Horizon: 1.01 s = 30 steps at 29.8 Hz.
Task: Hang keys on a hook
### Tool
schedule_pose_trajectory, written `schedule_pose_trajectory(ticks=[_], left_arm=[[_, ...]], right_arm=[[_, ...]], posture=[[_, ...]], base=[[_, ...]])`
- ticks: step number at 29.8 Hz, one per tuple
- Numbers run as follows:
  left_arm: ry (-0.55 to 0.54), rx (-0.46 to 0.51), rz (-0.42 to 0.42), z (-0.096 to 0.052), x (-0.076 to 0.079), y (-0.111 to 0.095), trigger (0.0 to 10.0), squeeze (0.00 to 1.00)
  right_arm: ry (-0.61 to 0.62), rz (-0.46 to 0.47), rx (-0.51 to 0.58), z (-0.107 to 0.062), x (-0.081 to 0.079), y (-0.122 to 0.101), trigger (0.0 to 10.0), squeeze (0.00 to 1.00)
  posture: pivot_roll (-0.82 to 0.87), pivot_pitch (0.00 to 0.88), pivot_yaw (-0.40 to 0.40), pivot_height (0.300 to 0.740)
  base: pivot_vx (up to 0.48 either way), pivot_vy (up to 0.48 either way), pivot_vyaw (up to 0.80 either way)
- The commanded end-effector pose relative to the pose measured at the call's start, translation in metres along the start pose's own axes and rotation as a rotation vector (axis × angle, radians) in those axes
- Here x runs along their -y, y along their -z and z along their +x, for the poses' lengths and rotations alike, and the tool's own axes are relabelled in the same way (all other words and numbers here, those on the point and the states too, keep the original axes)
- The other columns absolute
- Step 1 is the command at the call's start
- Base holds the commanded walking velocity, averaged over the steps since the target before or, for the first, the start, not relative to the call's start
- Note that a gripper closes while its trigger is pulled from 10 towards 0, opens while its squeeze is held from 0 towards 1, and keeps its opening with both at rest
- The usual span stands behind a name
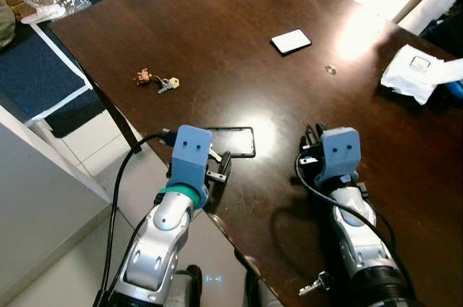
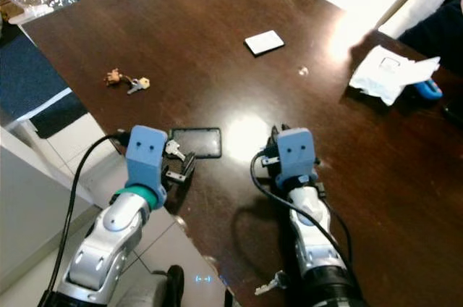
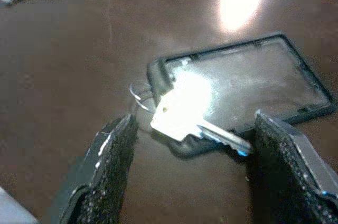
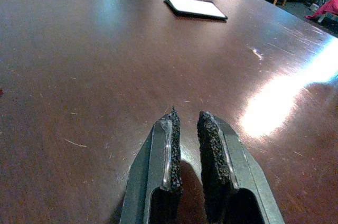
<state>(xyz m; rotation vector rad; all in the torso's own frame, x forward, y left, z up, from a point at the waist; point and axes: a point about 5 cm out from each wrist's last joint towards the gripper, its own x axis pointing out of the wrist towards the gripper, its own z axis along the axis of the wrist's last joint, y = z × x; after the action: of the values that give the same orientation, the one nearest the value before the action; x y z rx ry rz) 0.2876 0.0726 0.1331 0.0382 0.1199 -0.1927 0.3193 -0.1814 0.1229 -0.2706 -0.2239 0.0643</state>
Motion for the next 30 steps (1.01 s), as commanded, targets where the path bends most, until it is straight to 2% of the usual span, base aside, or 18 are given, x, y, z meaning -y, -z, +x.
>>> schedule_pose_trajectory(ticks=[1,8,12,13,14,15,16,17,30], left_arm=[[-0.029,-0.1,-0.041,-0.001,0.005,0.016,10.0,0.0],[-0.103,-0.173,-0.049,0.001,0.004,0.02,10.0,0.0],[-0.156,-0.202,-0.009,0.003,0.002,0.023,10.0,0.0],[-0.166,-0.212,0.008,0.003,0.001,0.026,5.5,0.0],[-0.169,-0.216,0.018,0.002,0.0,0.028,5.5,0.0],[-0.171,-0.224,0.024,0.002,0.0,0.03,1.9,0.0],[-0.173,-0.229,0.03,0.002,-0.001,0.031,1.9,0.0],[-0.174,-0.234,0.037,0.002,-0.002,0.032,0.0,0.0],[-0.197,-0.255,0.074,0.005,-0.006,0.035,0.0,0.0]], right_arm=[[-0.033,-0.001,-0.096,-0.012,-0.007,0.019,10.0,0.0],[-0.038,-0.005,-0.095,-0.013,-0.007,0.019,10.0,0.0],[-0.039,-0.008,-0.096,-0.013,-0.006,0.019,10.0,0.0],[-0.038,-0.01,-0.096,-0.014,-0.005,0.019,10.0,0.0],[-0.038,-0.011,-0.095,-0.014,-0.005,0.019,10.0,0.0],[-0.037,-0.011,-0.096,-0.014,-0.005,0.019,10.0,0.0],[-0.037,-0.012,-0.095,-0.014,-0.005,0.019,10.0,0.0],[-0.037,-0.012,-0.095,-0.014,-0.005,0.019,10.0,0.0],[-0.036,-0.01,-0.094,-0.012,-0.006,0.018,10.0,0.0]], posture=[[0.01,0.229,0.106,0.74],[0.0,0.223,0.107,0.74],[-0.01,0.221,0.105,0.74],[-0.01,0.221,0.105,0.74],[-0.01,0.221,0.105,0.74],[-0.01,0.218,0.107,0.74],[-0.01,0.218,0.107,0.74],[-0.01,0.218,0.107,0.74],[-0.01,0.218,0.109,0.74]], base=[[0.0,0.0,0.0],[0.0,0.0,0.0],[0.0,0.0,0.0],[0.0,0.0,0.0],[0.0,0.0,0.0],[0.0,0.0,0.0],[0.0,0.0,0.0],[0.0,0.0,0.0],[0.0,0.0,0.0]])
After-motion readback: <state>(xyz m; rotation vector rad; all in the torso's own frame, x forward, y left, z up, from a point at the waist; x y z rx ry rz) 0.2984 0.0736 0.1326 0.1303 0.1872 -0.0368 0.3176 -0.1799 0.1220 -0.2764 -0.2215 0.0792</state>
